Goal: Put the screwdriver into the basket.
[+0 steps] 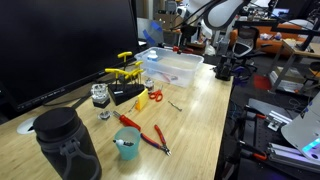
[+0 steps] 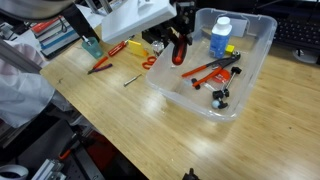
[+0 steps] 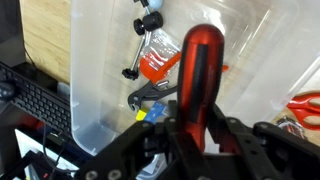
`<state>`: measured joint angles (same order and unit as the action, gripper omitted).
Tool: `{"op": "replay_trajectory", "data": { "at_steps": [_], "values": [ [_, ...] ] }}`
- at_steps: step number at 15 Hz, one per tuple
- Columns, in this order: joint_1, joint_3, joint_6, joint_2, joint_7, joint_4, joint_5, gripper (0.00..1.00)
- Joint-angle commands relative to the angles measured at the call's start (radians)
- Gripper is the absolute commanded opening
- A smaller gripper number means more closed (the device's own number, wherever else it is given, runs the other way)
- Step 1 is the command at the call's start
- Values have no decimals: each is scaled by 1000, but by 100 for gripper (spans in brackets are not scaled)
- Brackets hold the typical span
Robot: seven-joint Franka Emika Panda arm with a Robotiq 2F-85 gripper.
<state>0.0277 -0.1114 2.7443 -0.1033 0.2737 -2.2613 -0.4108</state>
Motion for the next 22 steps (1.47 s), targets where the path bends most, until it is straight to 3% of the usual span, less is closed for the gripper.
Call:
{"op": "replay_trajectory", "data": {
  "at_steps": [1, 10, 11, 12, 13, 18, 19, 21, 22],
  "values": [
    [0, -12, -26, -59, -140, 47, -76, 8],
    [-33, -11, -103, -236, -158, 151, -55, 8],
    [-34, -2, -107, -244, -144, 156, -44, 21],
    [-35, 5, -112, -249, -136, 160, -39, 56],
    [-37, 12, -118, -253, -129, 162, -34, 57],
    [-39, 33, -119, -231, -107, 143, -21, 89],
    [-44, 19, -91, -247, -135, 148, -41, 72],
    [-44, 21, -95, -244, -132, 148, -41, 87],
    [-44, 22, -95, -244, -132, 148, -41, 89]
  ]
}}
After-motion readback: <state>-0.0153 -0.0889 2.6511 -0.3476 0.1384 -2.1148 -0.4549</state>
